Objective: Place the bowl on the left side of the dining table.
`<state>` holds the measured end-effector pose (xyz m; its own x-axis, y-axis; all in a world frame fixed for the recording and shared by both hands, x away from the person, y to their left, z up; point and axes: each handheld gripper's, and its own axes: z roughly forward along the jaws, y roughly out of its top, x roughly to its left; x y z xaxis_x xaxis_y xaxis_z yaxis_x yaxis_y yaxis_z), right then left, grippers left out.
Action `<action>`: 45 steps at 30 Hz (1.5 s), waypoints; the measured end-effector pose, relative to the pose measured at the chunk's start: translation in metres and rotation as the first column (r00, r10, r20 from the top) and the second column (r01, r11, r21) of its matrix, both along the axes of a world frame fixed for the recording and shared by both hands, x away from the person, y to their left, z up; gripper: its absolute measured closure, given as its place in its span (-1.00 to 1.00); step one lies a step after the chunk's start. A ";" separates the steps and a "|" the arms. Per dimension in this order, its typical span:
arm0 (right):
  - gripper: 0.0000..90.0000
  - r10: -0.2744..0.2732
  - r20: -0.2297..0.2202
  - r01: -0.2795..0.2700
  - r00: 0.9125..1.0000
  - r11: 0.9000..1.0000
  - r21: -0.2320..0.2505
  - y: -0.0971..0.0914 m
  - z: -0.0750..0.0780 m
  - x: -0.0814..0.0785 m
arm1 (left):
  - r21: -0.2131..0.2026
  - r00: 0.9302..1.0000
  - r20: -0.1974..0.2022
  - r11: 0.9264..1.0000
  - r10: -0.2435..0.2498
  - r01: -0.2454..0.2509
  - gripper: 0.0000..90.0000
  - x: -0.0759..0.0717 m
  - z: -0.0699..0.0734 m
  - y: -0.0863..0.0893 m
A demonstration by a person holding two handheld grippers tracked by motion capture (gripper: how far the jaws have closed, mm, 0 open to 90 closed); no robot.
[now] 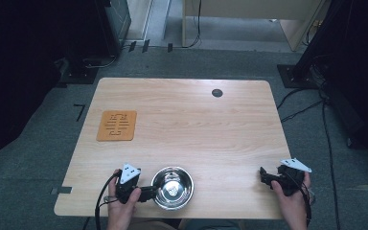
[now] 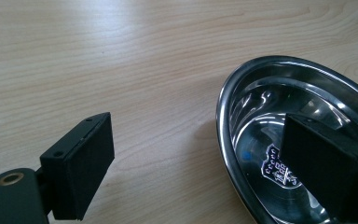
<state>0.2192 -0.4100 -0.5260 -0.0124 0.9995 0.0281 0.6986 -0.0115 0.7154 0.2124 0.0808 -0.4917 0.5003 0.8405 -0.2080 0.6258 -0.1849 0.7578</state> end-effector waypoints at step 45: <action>-0.93 -0.001 -0.001 0.001 1.000 1.000 0.001 0.000 0.000 0.000 | -0.046 0.980 -0.146 0.990 -0.138 0.133 0.78 0.006 -0.008 -0.002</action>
<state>0.2192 -0.4099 -0.5259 -0.0118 0.9995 0.0291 0.6992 -0.0125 0.7148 0.2180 0.0786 -0.4998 0.5702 0.7576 -0.3176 0.7028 -0.2498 0.6660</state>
